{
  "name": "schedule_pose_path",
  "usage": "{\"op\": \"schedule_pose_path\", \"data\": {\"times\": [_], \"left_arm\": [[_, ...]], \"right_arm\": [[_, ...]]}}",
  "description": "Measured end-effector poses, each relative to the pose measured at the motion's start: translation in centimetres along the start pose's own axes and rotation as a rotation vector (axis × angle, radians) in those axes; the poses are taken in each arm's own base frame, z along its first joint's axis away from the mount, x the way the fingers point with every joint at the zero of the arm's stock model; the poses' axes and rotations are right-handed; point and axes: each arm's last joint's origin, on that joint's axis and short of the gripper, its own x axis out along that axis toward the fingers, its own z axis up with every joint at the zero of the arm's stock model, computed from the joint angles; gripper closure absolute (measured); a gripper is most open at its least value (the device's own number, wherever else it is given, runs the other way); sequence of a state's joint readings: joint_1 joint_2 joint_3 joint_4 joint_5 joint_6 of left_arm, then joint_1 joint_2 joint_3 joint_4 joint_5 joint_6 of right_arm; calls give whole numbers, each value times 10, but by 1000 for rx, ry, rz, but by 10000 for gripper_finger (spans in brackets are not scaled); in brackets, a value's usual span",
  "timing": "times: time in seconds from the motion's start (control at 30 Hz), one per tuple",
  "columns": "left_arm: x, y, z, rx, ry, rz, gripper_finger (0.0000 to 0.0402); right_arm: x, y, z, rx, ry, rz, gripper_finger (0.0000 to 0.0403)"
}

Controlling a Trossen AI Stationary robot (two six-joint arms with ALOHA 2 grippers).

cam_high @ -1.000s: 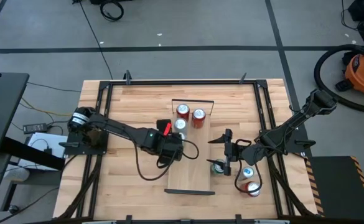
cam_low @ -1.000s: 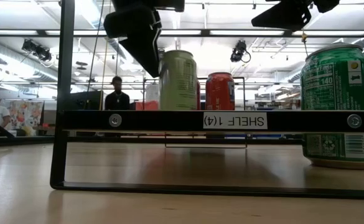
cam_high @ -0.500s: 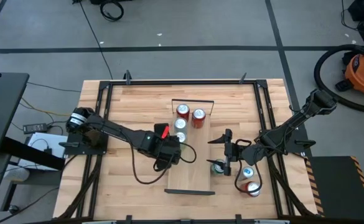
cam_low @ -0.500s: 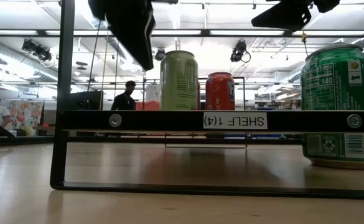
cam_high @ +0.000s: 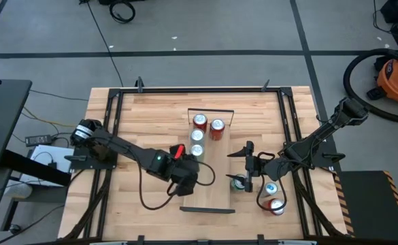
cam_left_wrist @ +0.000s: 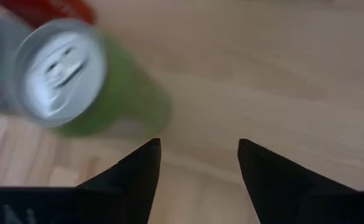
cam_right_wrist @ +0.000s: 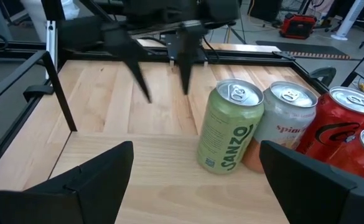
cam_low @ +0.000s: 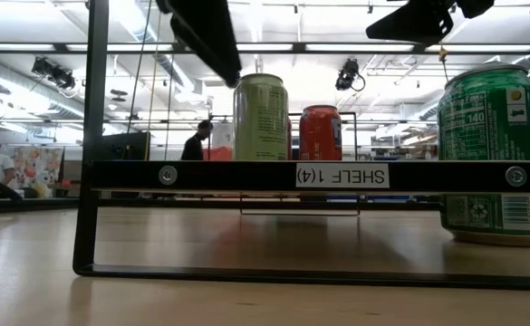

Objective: Place canned beverage on shelf
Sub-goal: Put the light green soda can on the shelf

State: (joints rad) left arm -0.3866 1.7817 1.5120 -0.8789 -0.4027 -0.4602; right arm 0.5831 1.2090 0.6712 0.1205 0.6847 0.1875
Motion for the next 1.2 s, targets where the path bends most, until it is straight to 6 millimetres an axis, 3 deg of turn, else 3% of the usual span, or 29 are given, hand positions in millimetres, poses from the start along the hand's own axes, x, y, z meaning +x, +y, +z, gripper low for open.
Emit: {"op": "schedule_pose_path", "data": {"times": [0.3, 0.57, 0.93, 1.07, 1.2], "left_arm": [[0, -1, 3, -12, -38, 10, 184], [22, -8, -2, 19, 17, 54, 184], [23, -24, -26, 178, -8, 241, 184], [34, -20, -39, 172, -13, 225, 184], [29, -11, -41, 123, -50, 209, 184]], "right_arm": [[0, 0, 0, 2, -2, -2, 43], [0, 0, 0, 0, 1, -3, 43], [-2, 2, -1, -1, 0, 8, 43], [-3, 3, -1, -4, 0, 13, 43], [-2, 3, 0, -9, -6, 11, 43]]}}
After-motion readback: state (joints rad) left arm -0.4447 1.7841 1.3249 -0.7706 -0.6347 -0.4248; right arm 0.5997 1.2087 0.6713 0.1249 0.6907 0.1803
